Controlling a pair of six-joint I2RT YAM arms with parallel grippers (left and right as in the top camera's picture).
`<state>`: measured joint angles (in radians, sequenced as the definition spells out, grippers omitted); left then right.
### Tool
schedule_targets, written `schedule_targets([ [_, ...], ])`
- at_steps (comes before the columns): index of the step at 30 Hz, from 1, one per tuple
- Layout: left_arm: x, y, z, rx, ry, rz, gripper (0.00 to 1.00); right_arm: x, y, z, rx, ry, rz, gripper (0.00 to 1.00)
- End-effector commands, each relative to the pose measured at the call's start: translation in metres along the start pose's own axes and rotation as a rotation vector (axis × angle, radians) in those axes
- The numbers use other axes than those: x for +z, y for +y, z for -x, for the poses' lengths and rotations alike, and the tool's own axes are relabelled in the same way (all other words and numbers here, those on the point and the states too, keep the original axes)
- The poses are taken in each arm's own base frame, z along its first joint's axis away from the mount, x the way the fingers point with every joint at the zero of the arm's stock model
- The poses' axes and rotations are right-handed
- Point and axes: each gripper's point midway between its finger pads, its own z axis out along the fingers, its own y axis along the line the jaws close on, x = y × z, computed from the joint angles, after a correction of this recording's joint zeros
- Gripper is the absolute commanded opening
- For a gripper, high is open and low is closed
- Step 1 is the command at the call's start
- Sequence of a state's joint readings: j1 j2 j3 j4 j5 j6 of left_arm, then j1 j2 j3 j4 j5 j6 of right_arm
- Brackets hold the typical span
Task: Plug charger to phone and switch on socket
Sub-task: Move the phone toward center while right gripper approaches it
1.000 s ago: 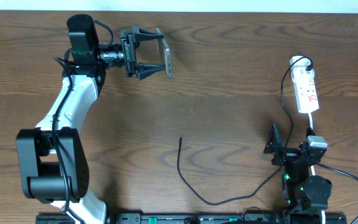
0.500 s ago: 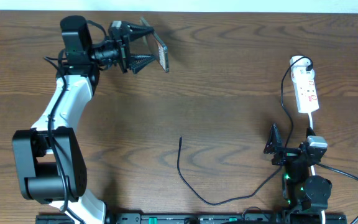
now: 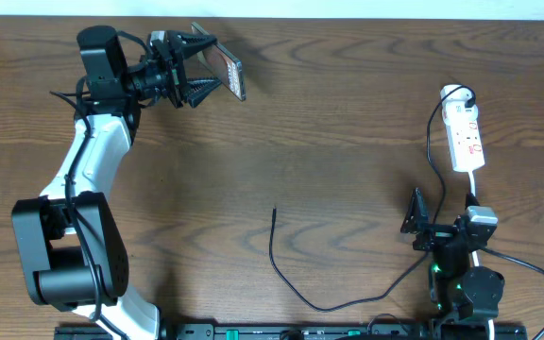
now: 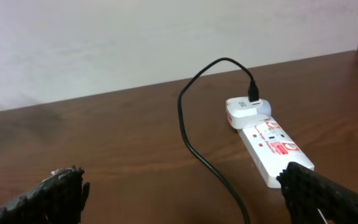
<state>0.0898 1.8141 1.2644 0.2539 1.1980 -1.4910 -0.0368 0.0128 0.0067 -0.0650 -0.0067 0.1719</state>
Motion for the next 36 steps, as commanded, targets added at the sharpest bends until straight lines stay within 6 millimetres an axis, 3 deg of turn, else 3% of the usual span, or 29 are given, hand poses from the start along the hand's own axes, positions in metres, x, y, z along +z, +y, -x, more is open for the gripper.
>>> schedule_targets([
  [1, -0.004, -0.010, -0.001, 0.045, -0.014, -0.015, 0.08, -0.001, 0.004, 0.015, -0.009, -0.062, 0.014, 0.99],
  [5, -0.004, -0.008, -0.001, 0.044, -0.013, -0.013, 0.07, -0.007, 0.023, 0.052, 0.078, -0.207, 0.127, 0.99],
  [11, -0.004, -0.008, -0.001, 0.046, -0.012, -0.012, 0.08, -0.022, 0.053, 0.090, 0.165, -0.248, 0.287, 0.99],
  [15, -0.004, -0.008, -0.001, 0.046, -0.013, -0.012, 0.07, -0.021, 0.062, 0.107, 0.155, -0.175, 0.307, 0.99],
  [21, -0.004, -0.008, 0.000, 0.047, -0.018, -0.012, 0.08, 0.010, 0.109, 0.121, 0.095, 0.085, 0.519, 0.99],
  [26, -0.004, -0.008, 0.000, 0.046, -0.019, -0.012, 0.08, 0.051, 0.150, 0.103, 0.157, 0.380, 0.793, 0.99],
  [29, -0.004, -0.008, 0.001, 0.046, -0.021, -0.012, 0.07, 0.074, 0.166, 0.084, 0.228, 0.515, 0.918, 0.99],
  [30, -0.004, -0.008, 0.002, 0.051, -0.029, -0.012, 0.07, 0.089, 0.174, 0.070, 0.260, 0.581, 0.961, 0.99],
  [36, -0.004, 0.003, 0.010, 0.068, -0.076, 0.023, 0.07, 0.119, 0.214, 0.021, 0.233, 0.671, 1.120, 0.99],
])
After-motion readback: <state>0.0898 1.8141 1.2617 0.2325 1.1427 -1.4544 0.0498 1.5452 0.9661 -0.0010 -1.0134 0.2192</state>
